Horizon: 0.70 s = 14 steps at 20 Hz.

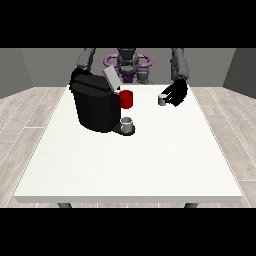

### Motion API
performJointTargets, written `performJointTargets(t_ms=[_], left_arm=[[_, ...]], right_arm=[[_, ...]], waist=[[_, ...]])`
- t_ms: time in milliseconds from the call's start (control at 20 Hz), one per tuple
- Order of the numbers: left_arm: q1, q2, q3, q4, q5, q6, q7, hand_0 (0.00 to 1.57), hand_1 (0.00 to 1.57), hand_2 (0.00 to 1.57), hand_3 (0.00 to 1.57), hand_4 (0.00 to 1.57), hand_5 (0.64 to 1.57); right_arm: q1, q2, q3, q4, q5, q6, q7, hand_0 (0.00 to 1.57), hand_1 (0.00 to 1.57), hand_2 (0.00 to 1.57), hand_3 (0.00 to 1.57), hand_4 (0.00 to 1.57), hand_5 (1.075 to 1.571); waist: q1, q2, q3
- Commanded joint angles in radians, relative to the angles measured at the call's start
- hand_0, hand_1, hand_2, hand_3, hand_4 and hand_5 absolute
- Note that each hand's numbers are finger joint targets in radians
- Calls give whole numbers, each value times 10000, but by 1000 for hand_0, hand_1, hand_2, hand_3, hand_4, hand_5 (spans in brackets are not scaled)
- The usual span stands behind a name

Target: Insert the coffee pod into the coffee machine and close the lid

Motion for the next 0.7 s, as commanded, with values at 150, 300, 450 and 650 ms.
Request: performJointTargets(t_ms=[150, 300, 450, 650], left_arm=[[-995, 434, 136, -300, 60, -1164, 404, 1256, 1256, 1331, 1292, 545, 1571], [-1823, 503, 192, -597, 84, -1459, 432, 1255, 1255, 1332, 1288, 556, 1571], [-1861, 282, 365, -473, 40, -1238, 801, 1272, 1272, 1342, 1293, 548, 1571], [-2404, 968, 748, -260, 224, -1897, 649, 1272, 1272, 1342, 1293, 548, 1571]], right_arm=[[569, 342, 549, 158, 65, -1, -435, 0, 0, 0, 0, 492, 1571], [-457, 231, 95, 295, -86, -4, -238, 0, 0, 0, 0, 475, 1571], [-319, 185, 257, -63, -95, 128, 66, 0, 0, 0, 0, 495, 1571], [-650, 265, 555, -556, 82, -6, 528, 0, 0, 0, 0, 521, 1571]], waist=[[-308, -543, -1], [-323, -138, -2], [-674, -149, -4], [-875, -24, -7]])
